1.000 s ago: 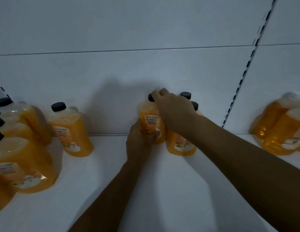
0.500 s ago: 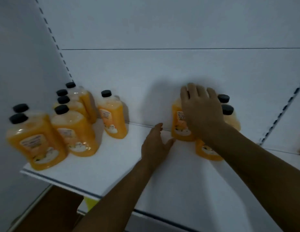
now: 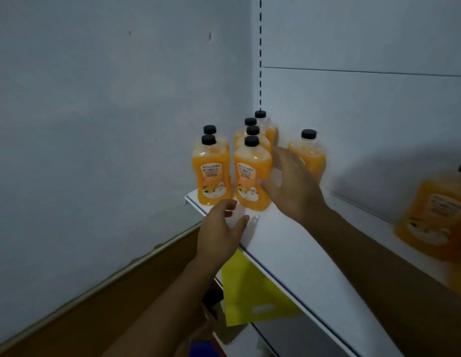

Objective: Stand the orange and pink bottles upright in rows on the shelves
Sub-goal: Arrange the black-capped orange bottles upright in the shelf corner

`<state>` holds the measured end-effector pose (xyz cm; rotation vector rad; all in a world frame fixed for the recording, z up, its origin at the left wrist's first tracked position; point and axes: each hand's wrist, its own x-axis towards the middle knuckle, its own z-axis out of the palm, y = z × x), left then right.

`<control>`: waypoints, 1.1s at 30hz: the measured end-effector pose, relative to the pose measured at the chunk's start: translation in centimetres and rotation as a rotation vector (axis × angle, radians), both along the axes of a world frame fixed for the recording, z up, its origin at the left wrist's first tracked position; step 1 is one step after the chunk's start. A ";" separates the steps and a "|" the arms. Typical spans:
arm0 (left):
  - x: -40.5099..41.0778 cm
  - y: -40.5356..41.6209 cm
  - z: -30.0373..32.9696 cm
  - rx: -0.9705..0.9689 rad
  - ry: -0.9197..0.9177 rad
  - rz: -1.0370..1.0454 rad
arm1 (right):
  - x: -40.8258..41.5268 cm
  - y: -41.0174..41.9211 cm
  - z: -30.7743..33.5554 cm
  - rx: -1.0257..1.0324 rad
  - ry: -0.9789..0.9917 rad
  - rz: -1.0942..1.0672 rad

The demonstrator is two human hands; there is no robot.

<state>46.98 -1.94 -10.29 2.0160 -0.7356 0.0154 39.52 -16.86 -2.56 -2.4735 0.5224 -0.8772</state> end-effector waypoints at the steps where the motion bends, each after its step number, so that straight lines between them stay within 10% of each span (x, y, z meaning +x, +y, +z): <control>1: 0.5 0.5 -0.1 0.001 0.004 -0.003 | 1.3 0.2 0.2 0.006 -0.010 -0.004; 14: 4.7 -3.1 0.3 -0.131 -0.212 -0.333 | 2.8 0.1 1.7 0.173 -0.092 -0.139; 21: 1.2 -8.2 0.9 -0.083 0.122 -0.737 | -5.1 -1.3 1.8 0.200 -0.106 -0.274; 33: -10.4 -16.6 1.3 -0.151 0.185 -0.956 | -17.3 -3.9 3.7 0.021 0.056 -0.603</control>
